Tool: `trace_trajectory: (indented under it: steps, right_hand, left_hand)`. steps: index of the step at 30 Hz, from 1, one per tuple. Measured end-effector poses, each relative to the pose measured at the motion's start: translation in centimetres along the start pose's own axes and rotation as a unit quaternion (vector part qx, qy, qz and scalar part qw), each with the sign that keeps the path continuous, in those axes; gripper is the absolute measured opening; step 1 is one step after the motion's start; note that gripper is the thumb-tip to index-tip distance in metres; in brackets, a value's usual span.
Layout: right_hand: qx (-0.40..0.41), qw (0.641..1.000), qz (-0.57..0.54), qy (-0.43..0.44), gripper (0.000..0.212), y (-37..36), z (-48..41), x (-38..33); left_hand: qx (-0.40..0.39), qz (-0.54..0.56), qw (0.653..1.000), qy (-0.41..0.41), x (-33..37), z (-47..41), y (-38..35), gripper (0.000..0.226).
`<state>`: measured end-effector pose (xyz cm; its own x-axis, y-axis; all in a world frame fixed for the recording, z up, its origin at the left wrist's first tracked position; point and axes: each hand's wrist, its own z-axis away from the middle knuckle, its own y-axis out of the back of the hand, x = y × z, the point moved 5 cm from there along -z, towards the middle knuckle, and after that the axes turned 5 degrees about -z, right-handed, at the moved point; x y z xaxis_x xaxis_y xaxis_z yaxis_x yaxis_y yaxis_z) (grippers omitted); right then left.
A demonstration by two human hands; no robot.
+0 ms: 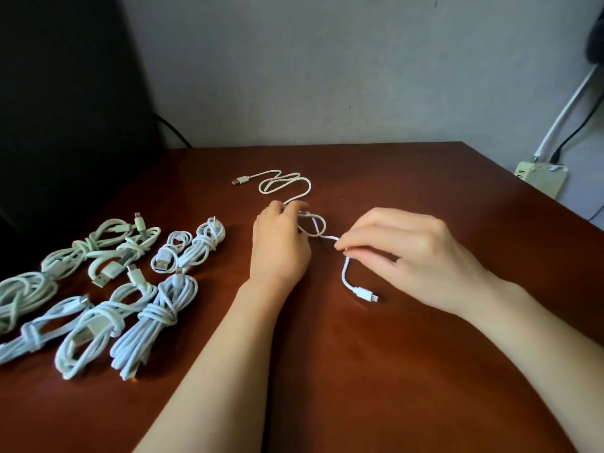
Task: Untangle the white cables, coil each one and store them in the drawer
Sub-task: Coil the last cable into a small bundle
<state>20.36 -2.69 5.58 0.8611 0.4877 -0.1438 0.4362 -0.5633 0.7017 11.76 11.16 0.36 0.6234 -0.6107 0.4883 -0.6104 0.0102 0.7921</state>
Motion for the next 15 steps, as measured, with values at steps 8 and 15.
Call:
trace_trajectory:
  steps: [8,15]
  right_hand:
    - [0.068,0.987,0.083,-0.118,0.026,1.0,0.5,2.3]
    - [-0.123,0.942,0.021,-0.312,0.056,-1.4,1.3,3.4]
  left_hand:
    - [0.097,0.081,0.99,0.058,2.3,1.5,2.0,0.013]
    - [0.103,0.222,0.969,0.044,4.0,2.1,2.2,0.02]
